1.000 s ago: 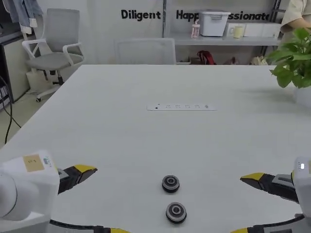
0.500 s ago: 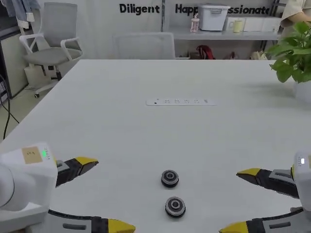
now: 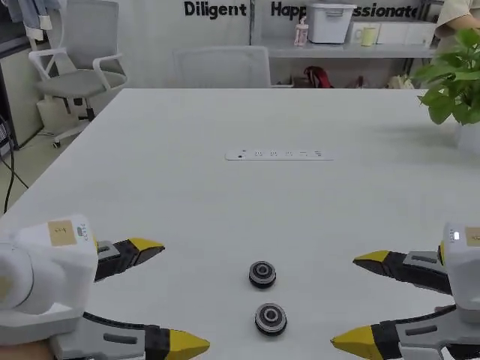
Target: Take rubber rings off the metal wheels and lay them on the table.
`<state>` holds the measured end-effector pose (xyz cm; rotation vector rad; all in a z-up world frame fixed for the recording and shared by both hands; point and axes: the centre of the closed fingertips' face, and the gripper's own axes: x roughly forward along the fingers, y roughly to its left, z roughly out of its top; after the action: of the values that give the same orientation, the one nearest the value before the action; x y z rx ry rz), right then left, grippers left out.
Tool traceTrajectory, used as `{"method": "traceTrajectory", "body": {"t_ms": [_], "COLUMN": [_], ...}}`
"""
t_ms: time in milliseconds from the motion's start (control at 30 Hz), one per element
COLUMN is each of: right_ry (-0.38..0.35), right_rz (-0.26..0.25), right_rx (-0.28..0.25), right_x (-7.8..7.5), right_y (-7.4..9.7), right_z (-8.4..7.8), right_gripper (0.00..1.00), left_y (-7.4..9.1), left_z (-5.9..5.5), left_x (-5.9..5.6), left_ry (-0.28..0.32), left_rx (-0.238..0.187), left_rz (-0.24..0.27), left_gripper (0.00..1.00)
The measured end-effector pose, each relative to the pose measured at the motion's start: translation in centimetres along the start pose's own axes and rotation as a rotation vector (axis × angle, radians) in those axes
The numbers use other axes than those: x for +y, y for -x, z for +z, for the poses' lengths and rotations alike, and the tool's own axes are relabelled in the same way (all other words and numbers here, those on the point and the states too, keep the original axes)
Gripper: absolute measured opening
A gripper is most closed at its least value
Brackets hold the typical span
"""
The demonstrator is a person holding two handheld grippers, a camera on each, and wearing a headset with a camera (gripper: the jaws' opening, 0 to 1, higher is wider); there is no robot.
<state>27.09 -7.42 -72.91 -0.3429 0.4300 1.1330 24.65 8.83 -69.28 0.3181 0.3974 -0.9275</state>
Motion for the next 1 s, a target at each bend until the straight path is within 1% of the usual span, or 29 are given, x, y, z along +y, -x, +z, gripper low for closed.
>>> {"method": "traceTrajectory", "body": {"t_ms": [133,333,633,767,867,1000], "right_ry": [0.012,0.029,0.026,0.032,0.034,0.031], "right_rz": [0.019,0.055,0.101,0.116,0.129,0.149], "right_rx": [-0.002,0.005,0.004,0.01,0.019,0.027], "right_x": [-0.2,-0.1,-0.5,-0.7,-0.7,-0.6], "right_y": [-0.6,-1.5,-2.9,-3.5,-4.0,-4.6], "right_z": [0.1,0.1,0.1,0.1,-0.1,-0.4], "right_gripper": [0.69,0.66,0.6,0.58,0.55,0.53], "left_y": [-0.4,-1.0,-2.4,-3.1,-3.7,-4.3], "left_z": [0.2,0.1,0.6,0.7,0.8,1.0], "left_x": [0.3,0.6,0.9,0.9,1.0,1.3], "left_ry": [0.017,-0.003,-0.018,-0.028,-0.017,-0.017], "left_rx": [-0.011,0.0,-0.007,0.001,-0.001,-0.006], "left_rz": [-0.013,-0.031,-0.062,-0.08,-0.098,-0.103], "left_gripper": [0.8,0.77,0.73,0.72,0.71,0.68]}}
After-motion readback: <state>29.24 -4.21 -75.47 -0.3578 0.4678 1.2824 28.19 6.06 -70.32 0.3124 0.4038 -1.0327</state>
